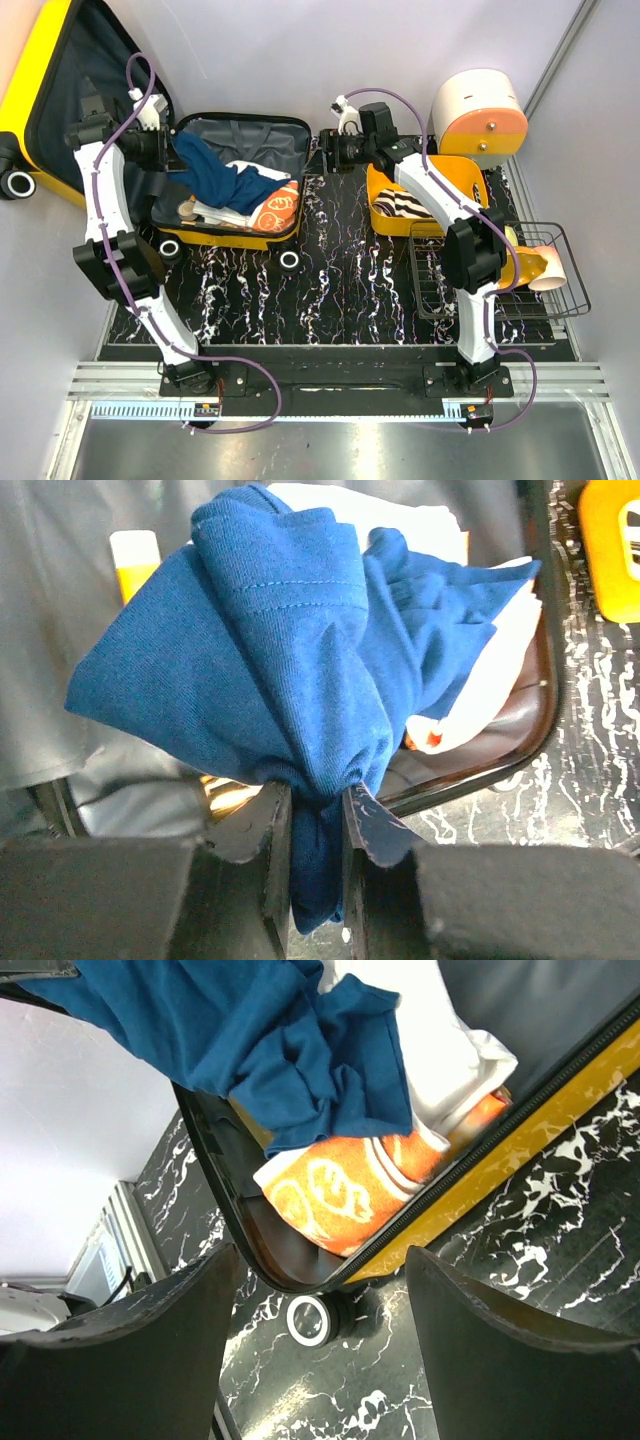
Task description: Open, take out, and arrange the luggage
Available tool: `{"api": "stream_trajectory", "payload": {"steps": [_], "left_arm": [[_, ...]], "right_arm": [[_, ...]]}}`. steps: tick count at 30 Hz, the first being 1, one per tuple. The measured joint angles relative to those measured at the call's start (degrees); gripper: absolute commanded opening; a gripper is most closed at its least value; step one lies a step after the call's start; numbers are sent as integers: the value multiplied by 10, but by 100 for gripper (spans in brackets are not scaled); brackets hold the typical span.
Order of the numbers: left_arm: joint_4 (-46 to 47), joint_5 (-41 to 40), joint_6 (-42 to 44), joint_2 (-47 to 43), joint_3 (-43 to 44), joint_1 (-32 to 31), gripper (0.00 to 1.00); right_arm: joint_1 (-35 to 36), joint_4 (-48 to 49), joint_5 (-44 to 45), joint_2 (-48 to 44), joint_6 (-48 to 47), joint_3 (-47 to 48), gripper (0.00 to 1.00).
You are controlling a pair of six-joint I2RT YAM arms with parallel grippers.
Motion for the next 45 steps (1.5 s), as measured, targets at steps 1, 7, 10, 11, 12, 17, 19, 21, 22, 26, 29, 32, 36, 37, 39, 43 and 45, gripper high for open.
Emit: {"api": "stream_trajectory", "payload": {"steps": [1, 7, 10, 11, 12, 17, 19, 21, 22, 26, 29, 32, 36, 37, 39, 43, 45], "left_arm": [[-1, 5, -2, -1, 4, -3, 0], [-2, 32, -22, -9, -2, -85, 0], [20, 42, -34, -22, -40, -146, 0], [30, 46, -38, -28, -56, -170, 0], [38, 48, -42, -31, -70, -187, 0], [90, 53, -58, -37, -134, -268, 12], [105, 53, -63, -36, -148, -287, 23], [121, 53, -70, -35, -153, -300, 27], [131, 54, -74, -34, -154, -305, 29], [165, 53, -90, -26, -160, -316, 33], [179, 50, -96, -15, -160, -322, 43], [183, 50, -99, -6, -160, -330, 56], [190, 58, -97, -3, -169, -343, 73], [191, 62, -95, -3, -170, -346, 75], [192, 73, -90, -3, -173, -349, 77], [180, 106, -88, -11, -174, -335, 77], [176, 115, -93, -28, -182, -306, 80]], "right_arm": [[0, 2, -4, 4, 5, 5, 81], [0, 44, -50, 18, 58, 19, 91], [0, 72, -74, 18, 93, 17, 94], [0, 81, -80, 18, 106, 16, 95], [0, 90, -84, 18, 116, 14, 96], [1, 141, -98, 19, 181, -28, 97], [1, 153, -98, 23, 209, -40, 97], [2, 163, -98, 31, 231, -45, 97], [3, 170, -98, 36, 242, -47, 98], [6, 196, -98, 47, 283, -62, 100], [7, 217, -98, 48, 309, -82, 100], [5, 228, -101, 48, 326, -98, 100], [6, 228, -107, 48, 336, -114, 100], [6, 224, -107, 48, 336, -115, 100], [6, 216, -106, 48, 330, -114, 92], [6, 163, -82, 48, 287, -106, 62], [6, 137, -66, 48, 263, -106, 52]]}}
